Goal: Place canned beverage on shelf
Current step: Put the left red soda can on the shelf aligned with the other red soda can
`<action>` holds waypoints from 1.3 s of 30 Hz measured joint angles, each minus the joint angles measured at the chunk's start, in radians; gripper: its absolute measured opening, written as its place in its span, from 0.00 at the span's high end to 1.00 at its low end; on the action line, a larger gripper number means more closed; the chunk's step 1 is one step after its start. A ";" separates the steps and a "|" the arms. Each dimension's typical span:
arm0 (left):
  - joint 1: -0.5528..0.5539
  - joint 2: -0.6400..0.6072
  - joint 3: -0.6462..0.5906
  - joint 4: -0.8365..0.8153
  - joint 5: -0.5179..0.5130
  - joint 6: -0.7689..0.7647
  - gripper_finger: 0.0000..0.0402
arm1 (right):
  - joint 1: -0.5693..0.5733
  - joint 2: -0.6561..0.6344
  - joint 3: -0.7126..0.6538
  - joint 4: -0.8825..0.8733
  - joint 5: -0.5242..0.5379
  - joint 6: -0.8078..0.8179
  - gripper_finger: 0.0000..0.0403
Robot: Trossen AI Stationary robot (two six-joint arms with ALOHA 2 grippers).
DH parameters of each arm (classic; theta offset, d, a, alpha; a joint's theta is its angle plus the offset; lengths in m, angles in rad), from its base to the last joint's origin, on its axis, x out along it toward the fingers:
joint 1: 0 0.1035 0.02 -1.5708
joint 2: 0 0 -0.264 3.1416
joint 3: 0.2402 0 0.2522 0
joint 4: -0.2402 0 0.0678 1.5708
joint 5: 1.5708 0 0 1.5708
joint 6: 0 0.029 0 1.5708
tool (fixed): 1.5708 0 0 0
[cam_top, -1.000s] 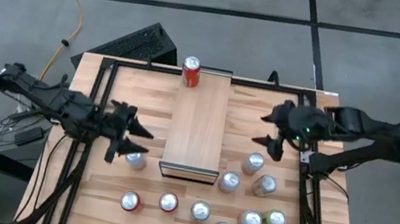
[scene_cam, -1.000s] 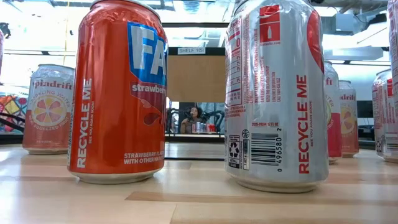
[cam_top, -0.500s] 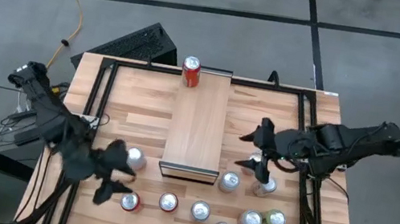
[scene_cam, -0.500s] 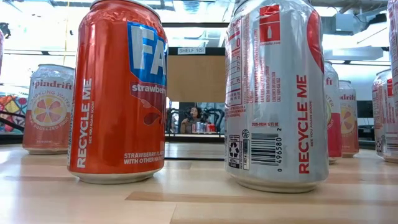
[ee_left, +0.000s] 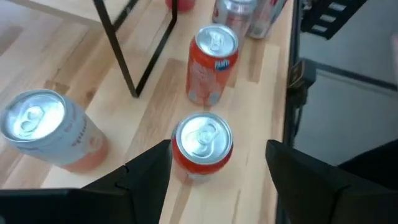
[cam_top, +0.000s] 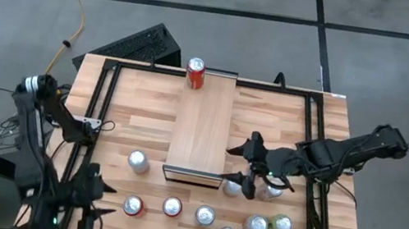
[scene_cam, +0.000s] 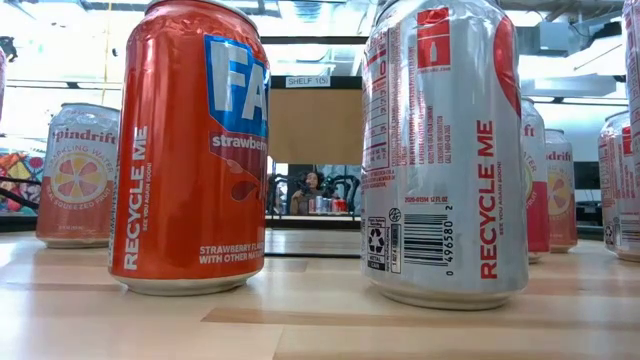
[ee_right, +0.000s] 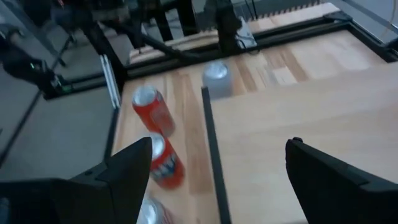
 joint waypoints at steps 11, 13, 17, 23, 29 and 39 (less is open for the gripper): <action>-0.106 0.233 -0.001 -0.108 -0.125 -0.278 0.38 | 0.015 0.052 0.000 0.116 -0.001 0.065 0.15; -0.117 0.251 -0.001 -0.110 -0.165 -0.312 0.38 | 0.015 0.052 0.000 0.113 -0.001 0.081 0.15; -0.128 0.264 -0.038 -0.097 -0.207 -0.390 0.38 | 0.014 0.052 0.000 0.119 -0.001 0.087 0.15; -0.127 0.262 -0.145 -0.040 -0.223 -0.446 0.38 | 0.015 0.052 0.000 0.119 -0.001 0.104 0.15; -0.122 0.261 -0.233 0.053 -0.215 -0.481 0.38 | 0.014 0.052 0.000 0.127 -0.001 0.114 0.15; -0.061 0.261 -0.313 0.382 -0.189 -0.197 0.38 | 0.010 0.052 0.000 0.127 -0.001 0.114 0.15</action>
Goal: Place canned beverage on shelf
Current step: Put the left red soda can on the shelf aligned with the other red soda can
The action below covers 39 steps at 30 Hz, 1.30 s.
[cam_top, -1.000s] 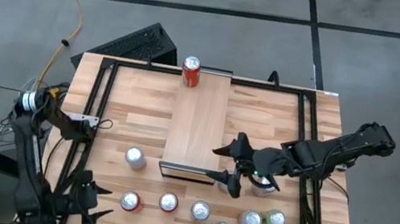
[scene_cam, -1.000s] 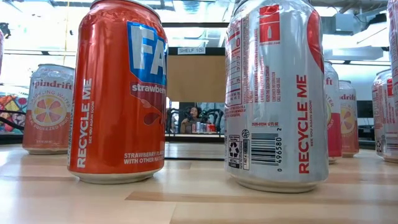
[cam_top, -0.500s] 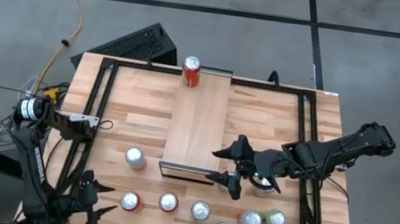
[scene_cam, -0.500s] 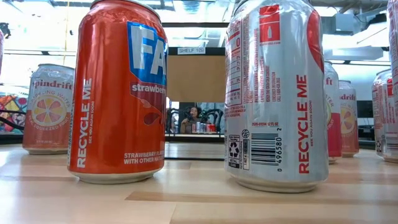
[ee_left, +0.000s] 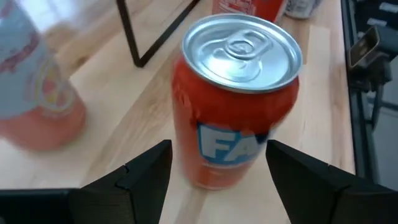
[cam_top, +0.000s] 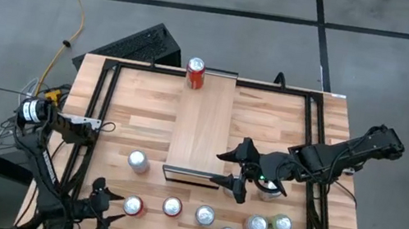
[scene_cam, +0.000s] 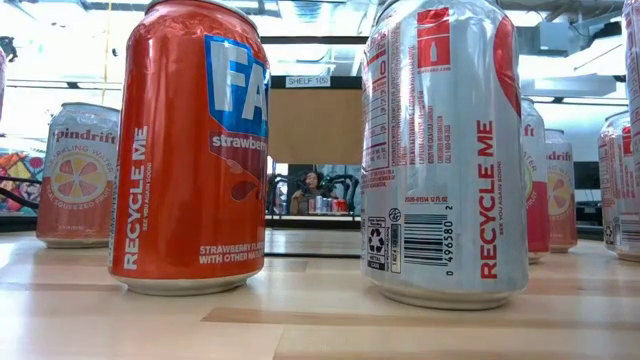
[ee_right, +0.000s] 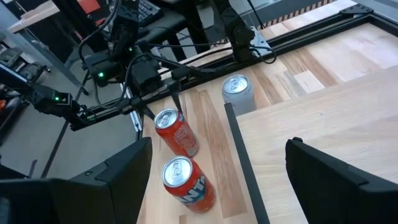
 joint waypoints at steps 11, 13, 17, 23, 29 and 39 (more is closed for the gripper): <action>0.074 0.000 -0.210 0.520 -0.034 0.220 0.38 | 0.009 0.000 0.000 0.005 0.000 0.004 0.15; 0.081 0.000 -0.215 0.536 -0.058 0.270 0.38 | 0.011 0.000 0.000 0.005 0.000 0.004 0.15; 0.100 0.000 -0.215 0.549 -0.116 0.420 0.38 | 0.005 0.000 0.000 0.001 0.000 -0.001 0.15; 0.121 0.000 -0.214 0.601 -0.048 0.444 0.38 | -0.009 0.000 0.000 0.001 0.000 -0.013 0.15; 0.125 0.001 -0.214 0.608 -0.089 0.482 0.38 | -0.018 -0.001 0.000 0.008 -0.001 -0.026 0.15; 0.094 -0.008 -0.214 0.528 -0.194 0.448 0.38 | -0.018 -0.001 0.000 0.014 0.000 -0.045 0.15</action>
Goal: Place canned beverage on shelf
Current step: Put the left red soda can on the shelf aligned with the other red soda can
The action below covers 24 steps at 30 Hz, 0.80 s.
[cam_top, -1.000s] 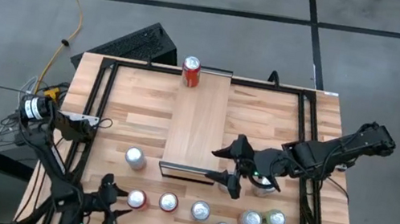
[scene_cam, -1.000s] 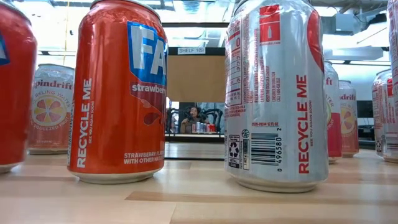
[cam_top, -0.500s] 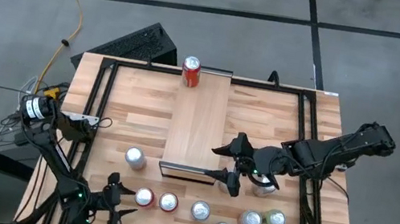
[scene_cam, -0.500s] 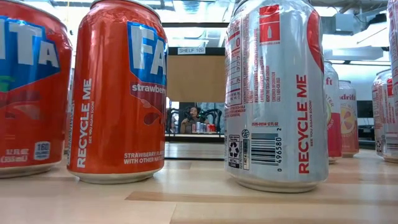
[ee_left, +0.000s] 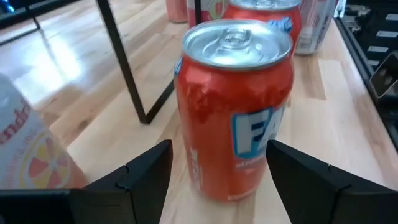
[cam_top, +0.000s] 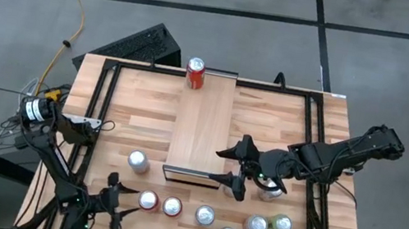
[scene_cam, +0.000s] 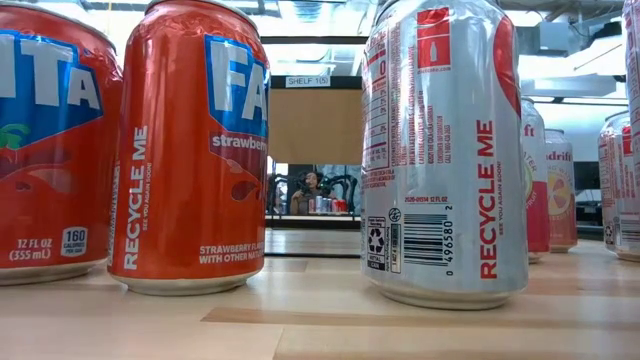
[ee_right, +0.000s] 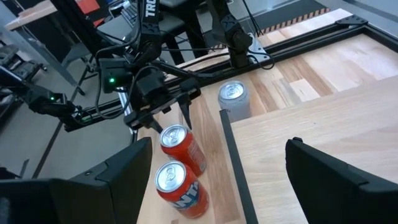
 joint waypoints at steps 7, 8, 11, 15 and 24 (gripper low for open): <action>0.009 -0.003 0.000 -0.014 0.004 -0.020 0.38 | 0.000 0.000 0.000 -0.001 0.000 -0.003 0.15; 0.015 -0.009 0.000 -0.016 0.014 -0.003 0.38 | 0.000 0.000 0.000 -0.001 0.000 -0.003 0.15; 0.043 -0.040 0.000 -0.024 0.068 0.068 0.40 | 0.000 0.000 0.000 -0.001 0.000 -0.003 0.15; 0.092 -0.095 0.000 -0.020 0.164 0.224 0.47 | 0.000 0.000 0.000 -0.002 0.000 -0.006 0.15; 0.126 -0.089 -0.110 0.262 0.287 0.200 0.51 | 0.000 0.000 0.000 -0.001 0.000 -0.018 0.15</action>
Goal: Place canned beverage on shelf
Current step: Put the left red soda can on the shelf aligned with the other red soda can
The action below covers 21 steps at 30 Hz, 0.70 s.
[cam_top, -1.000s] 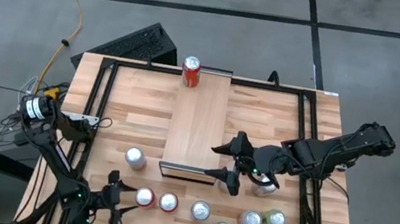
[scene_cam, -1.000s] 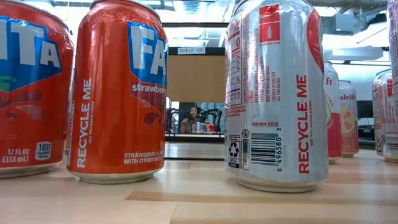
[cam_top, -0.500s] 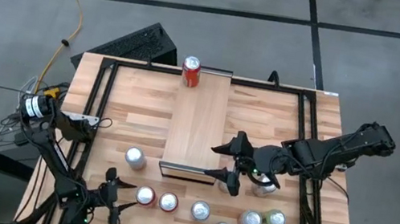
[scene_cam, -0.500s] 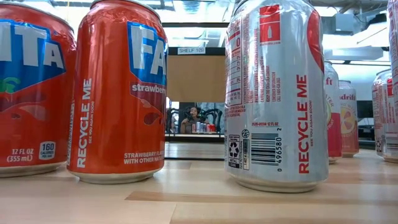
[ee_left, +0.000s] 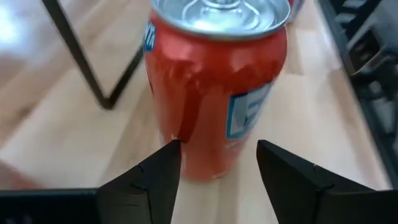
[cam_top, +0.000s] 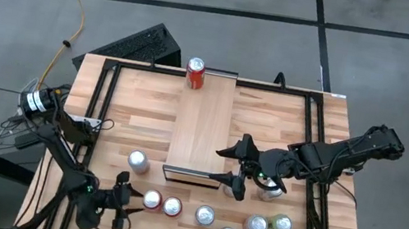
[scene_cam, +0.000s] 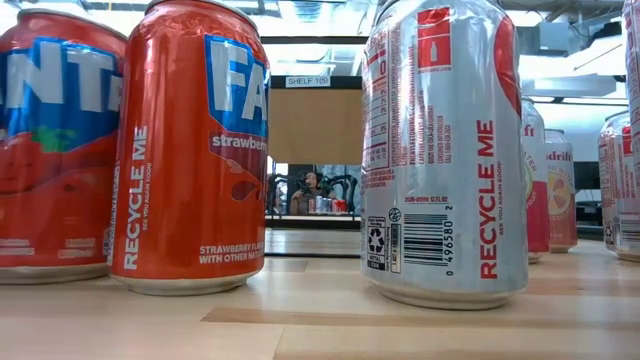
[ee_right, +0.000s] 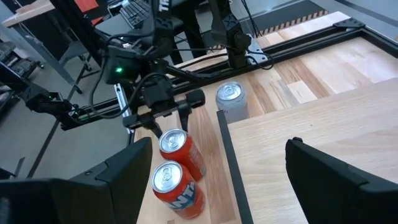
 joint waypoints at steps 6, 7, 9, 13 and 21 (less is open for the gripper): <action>0.024 0.000 -0.099 0.274 0.040 0.122 0.42 | -0.008 0.000 0.000 0.002 -0.001 0.000 0.15; 0.025 0.000 -0.101 0.279 0.042 0.132 0.41 | -0.011 0.000 0.000 0.002 -0.001 0.000 0.15; 0.024 0.000 -0.102 0.271 0.041 0.134 0.38 | -0.015 0.000 0.000 0.008 -0.001 0.000 0.15; 0.014 0.000 -0.102 0.266 0.023 0.145 0.33 | -0.029 0.000 0.000 0.025 -0.001 0.000 0.15; 0.019 0.000 -0.102 0.304 0.045 0.278 0.30 | -0.054 0.000 0.000 0.023 -0.001 0.000 0.15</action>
